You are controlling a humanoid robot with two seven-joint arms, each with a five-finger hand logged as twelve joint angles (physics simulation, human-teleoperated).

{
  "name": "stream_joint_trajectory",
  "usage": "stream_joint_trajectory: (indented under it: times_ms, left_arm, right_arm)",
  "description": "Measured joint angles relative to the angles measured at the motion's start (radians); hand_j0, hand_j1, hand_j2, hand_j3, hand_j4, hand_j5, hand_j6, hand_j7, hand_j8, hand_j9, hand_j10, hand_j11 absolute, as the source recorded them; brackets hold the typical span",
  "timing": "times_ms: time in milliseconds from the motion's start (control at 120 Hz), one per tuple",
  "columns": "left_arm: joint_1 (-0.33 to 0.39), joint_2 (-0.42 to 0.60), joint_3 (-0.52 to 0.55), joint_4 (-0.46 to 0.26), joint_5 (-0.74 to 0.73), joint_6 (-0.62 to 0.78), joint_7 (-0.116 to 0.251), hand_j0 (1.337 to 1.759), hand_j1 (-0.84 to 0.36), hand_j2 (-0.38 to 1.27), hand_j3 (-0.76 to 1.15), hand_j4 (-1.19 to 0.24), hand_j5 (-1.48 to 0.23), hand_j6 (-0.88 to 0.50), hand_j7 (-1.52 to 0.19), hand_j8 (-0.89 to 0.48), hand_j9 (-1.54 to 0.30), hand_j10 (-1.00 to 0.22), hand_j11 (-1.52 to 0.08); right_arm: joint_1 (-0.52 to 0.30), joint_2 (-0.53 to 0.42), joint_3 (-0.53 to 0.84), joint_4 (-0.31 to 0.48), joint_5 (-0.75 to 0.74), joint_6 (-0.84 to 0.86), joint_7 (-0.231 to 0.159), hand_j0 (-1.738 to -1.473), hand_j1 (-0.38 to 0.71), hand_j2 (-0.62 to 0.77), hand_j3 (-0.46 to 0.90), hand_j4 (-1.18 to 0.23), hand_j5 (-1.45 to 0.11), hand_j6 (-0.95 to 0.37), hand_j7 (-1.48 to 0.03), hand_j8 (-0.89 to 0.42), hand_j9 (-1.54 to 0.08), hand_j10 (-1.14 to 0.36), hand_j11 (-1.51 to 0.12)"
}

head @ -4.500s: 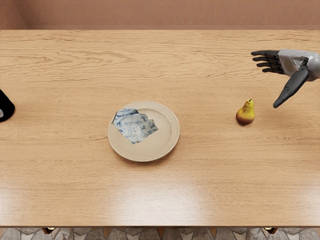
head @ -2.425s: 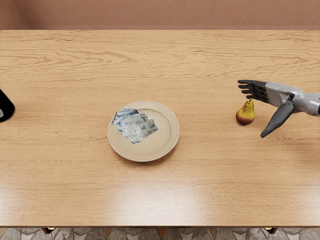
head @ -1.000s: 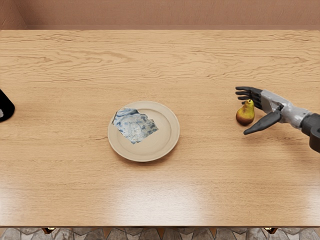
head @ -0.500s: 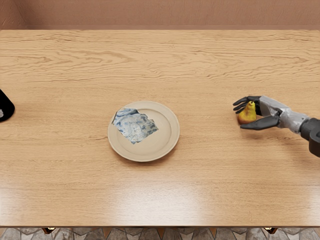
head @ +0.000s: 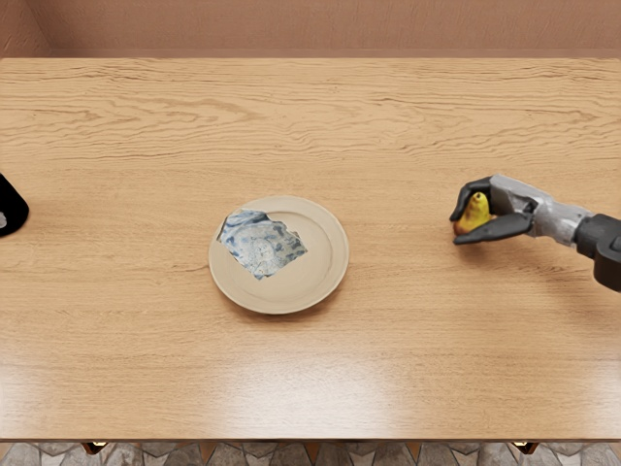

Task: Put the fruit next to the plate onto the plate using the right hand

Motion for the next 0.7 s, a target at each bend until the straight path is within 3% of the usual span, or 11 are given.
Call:
stream_joint_trajectory:
  times_ms: [175,258,308,408,558,667,700]
  left_arm:
    - [0.000,0.000,0.000,0.000,0.000,0.000,0.000,1.658,0.35,0.00,0.00,0.00,0.00,0.00,0.00,0.00,0.00,0.00,0.00]
    - [0.000,0.000,0.000,0.000,0.000,0.000,0.000,1.658,0.35,0.00,0.00,0.00,0.00,0.00,0.00,0.00,0.00,0.00,0.00]
    - [0.000,0.000,0.000,0.000,0.000,0.000,0.000,1.658,0.35,0.00,0.00,0.00,0.00,0.00,0.00,0.00,0.00,0.00,0.00]
    - [0.000,0.000,0.000,0.000,0.000,0.000,0.000,1.658,0.35,0.00,0.00,0.00,0.00,0.00,0.00,0.00,0.00,0.00,0.00]
    - [0.000,0.000,0.000,0.000,0.000,0.000,0.000,1.658,0.35,0.00,0.00,0.00,0.00,0.00,0.00,0.00,0.00,0.00,0.00]
    - [0.000,0.000,0.000,0.000,0.000,0.000,0.000,1.658,0.35,0.00,0.00,0.00,0.00,0.00,0.00,0.00,0.00,0.00,0.00]
    - [0.000,0.000,0.000,0.000,0.000,0.000,0.000,1.658,0.35,0.00,0.00,0.00,0.00,0.00,0.00,0.00,0.00,0.00,0.00]
  right_arm:
    - [0.094,0.008,-0.004,0.007,-0.002,0.088,-0.007,-1.644,0.23,0.10,0.00,-0.89,-1.04,-0.71,-1.12,-0.52,-1.04,-0.42,-1.24]
    - [0.141,0.026,-0.012,0.010,-0.003,0.102,-0.022,-1.645,0.29,0.24,0.00,-0.90,-1.05,-0.70,-1.12,-0.48,-1.06,-0.41,-1.22]
    - [0.163,0.041,-0.015,0.011,-0.006,0.107,-0.045,-1.645,0.30,0.15,0.00,-0.90,-1.05,-0.72,-1.13,-0.48,-1.08,-0.39,-1.21]
    - [0.216,0.086,-0.029,0.018,-0.017,0.110,-0.117,-1.643,0.31,0.04,0.00,-0.90,-1.05,-0.78,-1.13,-0.48,-1.10,-0.38,-1.21]
    - [0.291,0.148,-0.052,0.063,-0.028,0.112,-0.239,-1.640,0.36,0.04,0.00,-0.91,-1.05,-0.82,-1.13,-0.48,-1.06,-0.37,-1.22]
    - [0.336,0.187,-0.050,0.104,-0.026,0.116,-0.319,-1.638,0.31,-0.11,0.00,-0.90,-1.07,-0.82,-1.13,-0.45,-1.09,-0.36,-1.21]
    - [0.347,0.193,-0.048,0.128,-0.022,0.117,-0.345,-1.639,0.33,-0.06,0.00,-0.89,-1.09,-0.83,-1.13,-0.45,-1.10,-0.36,-1.21]
